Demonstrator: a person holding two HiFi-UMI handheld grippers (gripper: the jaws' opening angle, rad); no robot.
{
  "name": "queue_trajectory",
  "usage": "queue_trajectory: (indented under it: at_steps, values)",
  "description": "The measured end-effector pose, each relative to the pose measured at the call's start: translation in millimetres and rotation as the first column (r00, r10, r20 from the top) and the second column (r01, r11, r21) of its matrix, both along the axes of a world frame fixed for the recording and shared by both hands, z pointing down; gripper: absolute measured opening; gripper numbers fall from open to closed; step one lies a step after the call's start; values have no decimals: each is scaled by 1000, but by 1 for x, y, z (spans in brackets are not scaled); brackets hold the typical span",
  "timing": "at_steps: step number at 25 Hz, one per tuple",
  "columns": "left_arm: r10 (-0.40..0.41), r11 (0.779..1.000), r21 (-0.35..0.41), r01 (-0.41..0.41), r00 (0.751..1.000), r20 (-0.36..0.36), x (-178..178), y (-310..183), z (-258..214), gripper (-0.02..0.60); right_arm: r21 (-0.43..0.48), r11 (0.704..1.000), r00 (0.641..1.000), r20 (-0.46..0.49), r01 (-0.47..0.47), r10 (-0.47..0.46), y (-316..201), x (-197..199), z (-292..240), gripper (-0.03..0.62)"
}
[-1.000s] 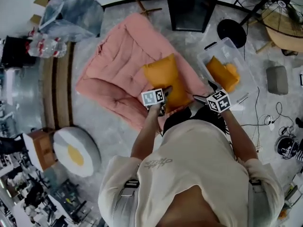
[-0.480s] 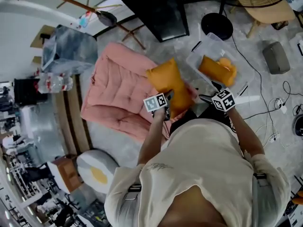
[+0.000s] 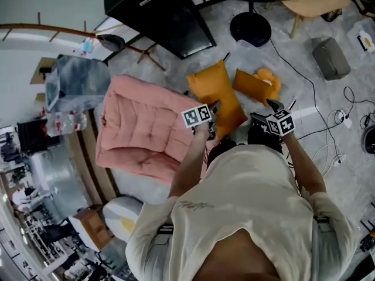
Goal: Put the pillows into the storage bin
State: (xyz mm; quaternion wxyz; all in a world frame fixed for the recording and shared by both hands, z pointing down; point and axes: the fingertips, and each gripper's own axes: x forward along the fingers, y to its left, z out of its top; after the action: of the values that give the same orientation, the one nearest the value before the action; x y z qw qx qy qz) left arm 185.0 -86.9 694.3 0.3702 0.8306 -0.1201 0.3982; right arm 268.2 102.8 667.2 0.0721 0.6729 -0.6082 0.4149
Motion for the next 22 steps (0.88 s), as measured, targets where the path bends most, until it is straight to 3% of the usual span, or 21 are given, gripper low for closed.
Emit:
queue_trajectory:
  at_steps: [13,19,22]
  values:
    - [122,991,-54,-120,992,42,149,47,37,282,-14,979,979,21,-201,201,71,115,19,433]
    - [109,987,-131,-96,989,99,188,61,67,276,-20,957,955,49,-290,291,97,142,27,431]
    - [70,983,-175,-49,991,114,202,63,74,243,-35,945,943,68,-324,326,107,145,33,431]
